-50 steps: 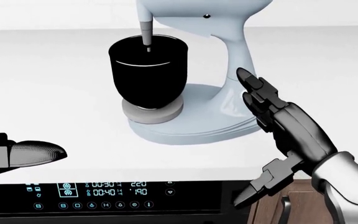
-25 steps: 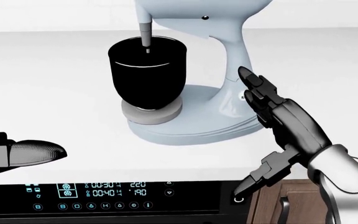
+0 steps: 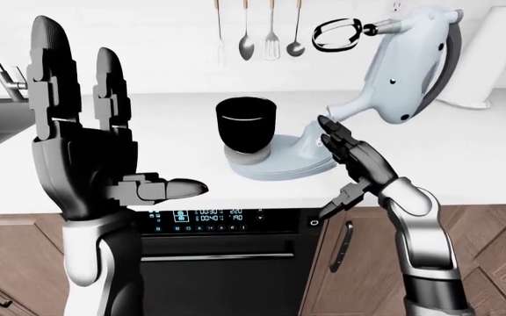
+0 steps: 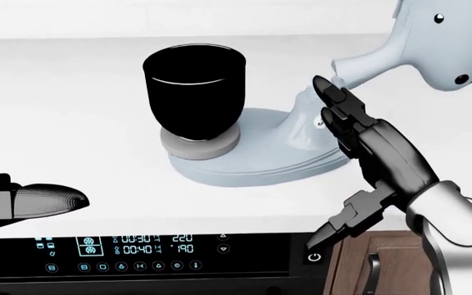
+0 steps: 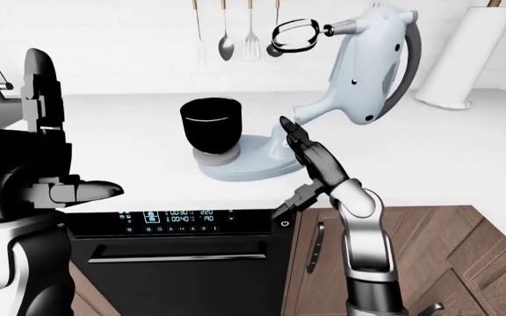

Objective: Open the stand mixer head.

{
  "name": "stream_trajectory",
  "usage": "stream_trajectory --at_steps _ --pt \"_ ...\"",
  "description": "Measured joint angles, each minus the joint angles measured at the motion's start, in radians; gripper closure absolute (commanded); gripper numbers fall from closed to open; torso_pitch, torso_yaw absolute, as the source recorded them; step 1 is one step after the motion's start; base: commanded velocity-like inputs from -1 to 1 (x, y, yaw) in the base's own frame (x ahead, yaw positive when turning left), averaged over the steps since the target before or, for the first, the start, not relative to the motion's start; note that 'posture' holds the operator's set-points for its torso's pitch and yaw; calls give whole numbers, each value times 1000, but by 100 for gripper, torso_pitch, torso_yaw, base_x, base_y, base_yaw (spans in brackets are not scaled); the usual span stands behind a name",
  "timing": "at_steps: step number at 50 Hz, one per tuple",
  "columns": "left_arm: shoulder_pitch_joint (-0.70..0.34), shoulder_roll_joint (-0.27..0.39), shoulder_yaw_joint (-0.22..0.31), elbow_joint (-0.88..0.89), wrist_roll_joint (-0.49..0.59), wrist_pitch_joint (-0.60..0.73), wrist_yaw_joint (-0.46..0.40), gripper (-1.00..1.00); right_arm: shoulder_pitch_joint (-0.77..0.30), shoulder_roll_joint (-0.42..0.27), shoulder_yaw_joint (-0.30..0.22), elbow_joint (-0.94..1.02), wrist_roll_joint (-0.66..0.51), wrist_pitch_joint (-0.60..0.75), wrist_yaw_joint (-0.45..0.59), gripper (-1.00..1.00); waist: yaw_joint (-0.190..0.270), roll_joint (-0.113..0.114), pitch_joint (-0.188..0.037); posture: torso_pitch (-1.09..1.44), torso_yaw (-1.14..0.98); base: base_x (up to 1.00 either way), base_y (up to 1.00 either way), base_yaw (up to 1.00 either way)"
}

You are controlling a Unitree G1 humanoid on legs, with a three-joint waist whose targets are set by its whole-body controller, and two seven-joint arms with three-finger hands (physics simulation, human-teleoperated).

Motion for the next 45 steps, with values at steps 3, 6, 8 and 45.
stream_trajectory --at_steps 3,6,8,45 --pt "-1 1 2 0 -1 1 0 -100 -12 -2 -3 -31 6 27 -2 -100 1 0 0 -23 0 0 0 0" --pt "-3 2 4 0 -1 1 0 -100 -20 -1 -4 -74 14 60 -3 -100 1 -1 0 -23 0 0 0 0" --pt "-2 2 4 0 -1 -1 0 -100 -25 5 -8 -115 29 98 -3 -100 1 -1 0 -23 0 0 0 0" --pt "11 -3 3 1 2 -8 -6 -100 -11 -16 -86 -418 1204 343 -659 -100 4 -15 2 -23 0 0 0 0"
